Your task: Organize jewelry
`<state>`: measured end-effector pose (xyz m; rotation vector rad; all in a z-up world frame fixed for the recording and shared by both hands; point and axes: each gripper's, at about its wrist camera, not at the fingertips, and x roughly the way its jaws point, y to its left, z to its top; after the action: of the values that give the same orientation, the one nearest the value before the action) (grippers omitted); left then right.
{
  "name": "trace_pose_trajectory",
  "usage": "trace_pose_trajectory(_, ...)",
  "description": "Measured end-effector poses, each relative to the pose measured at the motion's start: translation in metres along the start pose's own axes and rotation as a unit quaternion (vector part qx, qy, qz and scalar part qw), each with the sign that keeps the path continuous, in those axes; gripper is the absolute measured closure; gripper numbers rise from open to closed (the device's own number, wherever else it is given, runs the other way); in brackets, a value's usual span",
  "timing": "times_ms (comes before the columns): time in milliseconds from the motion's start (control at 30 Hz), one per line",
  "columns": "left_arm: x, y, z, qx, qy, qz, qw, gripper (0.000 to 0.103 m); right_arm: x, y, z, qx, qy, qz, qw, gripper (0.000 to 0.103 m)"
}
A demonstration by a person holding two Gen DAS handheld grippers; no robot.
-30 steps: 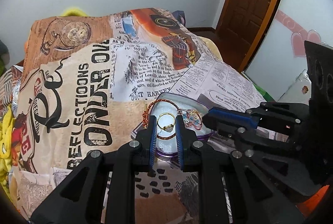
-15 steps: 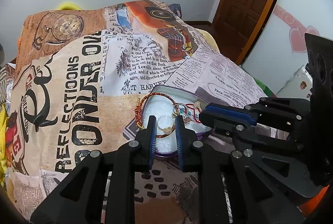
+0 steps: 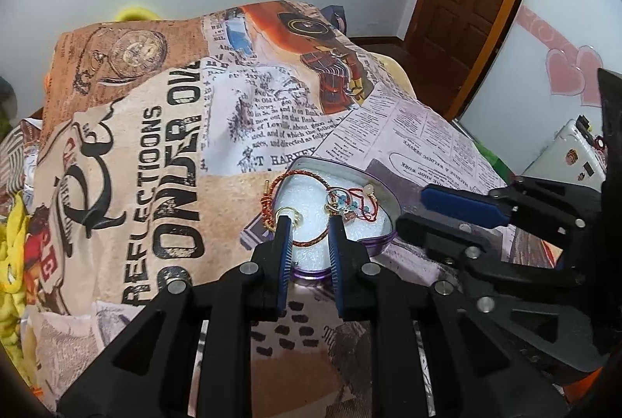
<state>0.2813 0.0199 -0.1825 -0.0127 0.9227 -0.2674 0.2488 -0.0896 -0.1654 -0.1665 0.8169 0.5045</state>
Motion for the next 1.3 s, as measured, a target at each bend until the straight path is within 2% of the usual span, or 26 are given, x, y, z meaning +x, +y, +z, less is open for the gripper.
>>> trace_pose_trajectory(167, -0.020, -0.004, -0.003, 0.002, -0.013, 0.004, 0.9999, 0.083, -0.012, 0.003, -0.002, 0.001, -0.006, -0.004, 1.000, 0.081)
trace_pose_trajectory(233, -0.030, -0.006, -0.005, 0.003, -0.021, 0.010, 0.9997, 0.075, -0.017, 0.004, -0.003, 0.001, -0.007, -0.005, 1.000, 0.081)
trace_pose_trajectory(667, -0.070, -0.012, -0.026, 0.010, -0.030, 0.025, 0.9992, 0.069, -0.044, 0.015, -0.022, -0.007, -0.006, -0.001, 1.000, 0.080)
trace_pose_trajectory(1300, -0.051, -0.011, -0.077, 0.017, 0.034, 0.022, 0.9990, 0.067, -0.003, 0.044, -0.065, -0.018, 0.081, 0.030, 0.996, 0.080)
